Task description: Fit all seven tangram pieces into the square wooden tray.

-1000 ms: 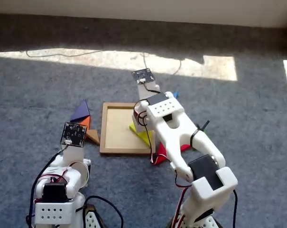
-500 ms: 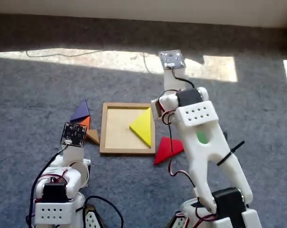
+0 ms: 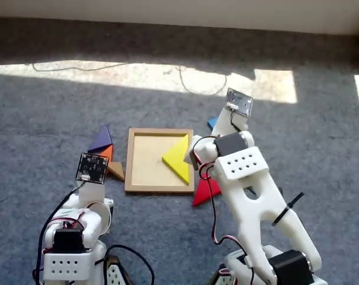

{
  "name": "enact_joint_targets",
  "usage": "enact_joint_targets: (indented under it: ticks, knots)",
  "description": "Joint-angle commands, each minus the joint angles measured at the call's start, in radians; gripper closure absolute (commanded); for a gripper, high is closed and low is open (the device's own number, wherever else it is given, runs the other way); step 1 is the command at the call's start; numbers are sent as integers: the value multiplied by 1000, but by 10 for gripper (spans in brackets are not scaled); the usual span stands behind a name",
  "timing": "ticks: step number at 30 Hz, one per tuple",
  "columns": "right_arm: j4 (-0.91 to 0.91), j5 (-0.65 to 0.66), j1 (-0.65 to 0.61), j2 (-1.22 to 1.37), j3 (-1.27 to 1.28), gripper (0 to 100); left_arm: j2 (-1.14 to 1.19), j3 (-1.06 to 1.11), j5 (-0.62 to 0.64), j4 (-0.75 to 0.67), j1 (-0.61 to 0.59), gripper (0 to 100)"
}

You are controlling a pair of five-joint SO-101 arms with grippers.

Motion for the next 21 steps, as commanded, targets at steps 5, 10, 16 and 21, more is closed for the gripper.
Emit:
enact_joint_targets:
  ticks: [5,10,16,21]
  knots:
    - [-67,-153,-10,-38,62,830,-7,21,-5,3,4,993]
    - [-67,-164,-12,-36,70,593,-7,21,-5,3,4,993]
    - [-65,-216,-13,12,65,643,-7,21,-5,3,4,993]
    - [-65,-229,-13,151,42,649,-7,21,-5,3,4,993]
